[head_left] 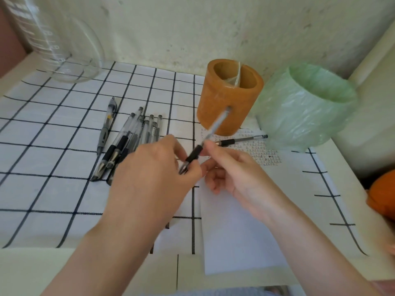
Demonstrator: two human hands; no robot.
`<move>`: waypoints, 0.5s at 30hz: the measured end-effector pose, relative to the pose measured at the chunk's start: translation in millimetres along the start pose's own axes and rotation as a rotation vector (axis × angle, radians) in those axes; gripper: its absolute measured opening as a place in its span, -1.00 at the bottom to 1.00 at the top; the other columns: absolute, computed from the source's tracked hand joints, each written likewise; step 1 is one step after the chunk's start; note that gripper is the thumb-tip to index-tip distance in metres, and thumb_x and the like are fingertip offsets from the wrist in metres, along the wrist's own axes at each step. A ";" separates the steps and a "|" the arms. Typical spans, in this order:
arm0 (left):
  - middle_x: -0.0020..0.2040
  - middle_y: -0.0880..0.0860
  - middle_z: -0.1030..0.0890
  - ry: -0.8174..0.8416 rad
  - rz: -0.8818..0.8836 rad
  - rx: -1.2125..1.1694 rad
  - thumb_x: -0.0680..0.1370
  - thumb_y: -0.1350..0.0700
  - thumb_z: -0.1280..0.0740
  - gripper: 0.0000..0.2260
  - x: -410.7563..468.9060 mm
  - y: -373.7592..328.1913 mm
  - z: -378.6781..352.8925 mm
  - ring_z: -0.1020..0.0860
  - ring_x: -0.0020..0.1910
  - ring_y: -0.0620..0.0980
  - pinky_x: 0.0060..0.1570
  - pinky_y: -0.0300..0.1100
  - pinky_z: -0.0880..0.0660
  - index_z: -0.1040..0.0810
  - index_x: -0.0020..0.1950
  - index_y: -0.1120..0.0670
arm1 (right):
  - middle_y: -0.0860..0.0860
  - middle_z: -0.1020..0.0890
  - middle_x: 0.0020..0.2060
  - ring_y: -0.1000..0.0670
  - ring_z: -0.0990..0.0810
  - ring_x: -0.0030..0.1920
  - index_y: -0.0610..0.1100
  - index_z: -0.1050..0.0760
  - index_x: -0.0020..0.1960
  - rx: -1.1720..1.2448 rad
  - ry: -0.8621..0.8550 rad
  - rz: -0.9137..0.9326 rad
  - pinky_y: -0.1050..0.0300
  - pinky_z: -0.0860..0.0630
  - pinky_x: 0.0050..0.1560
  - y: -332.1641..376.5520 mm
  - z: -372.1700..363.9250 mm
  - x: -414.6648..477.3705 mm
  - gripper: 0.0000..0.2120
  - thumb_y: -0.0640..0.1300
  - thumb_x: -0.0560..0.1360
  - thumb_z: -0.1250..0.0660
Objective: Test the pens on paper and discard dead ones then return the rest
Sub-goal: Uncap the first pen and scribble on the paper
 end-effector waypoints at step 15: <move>-0.20 -0.11 -0.55 0.220 -0.104 -0.357 0.55 0.01 -0.20 -0.84 -1.1 -7.6 -23.6 -0.54 -0.23 -0.20 -0.22 -0.42 -0.43 -0.54 0.00 -0.01 | 0.03 -0.49 -0.46 0.09 -0.35 -0.48 -0.11 -0.56 -0.18 -0.011 0.022 0.177 0.31 -0.26 -0.50 20.6 -0.4 -10.4 -0.86 -0.06 0.31 -0.39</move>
Point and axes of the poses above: each hand's wrist, its own x-axis towards the middle knuckle, its own z-axis out of the back of the hand, y = z × x, the point moved 8 cm from there along x, towards the middle knuckle
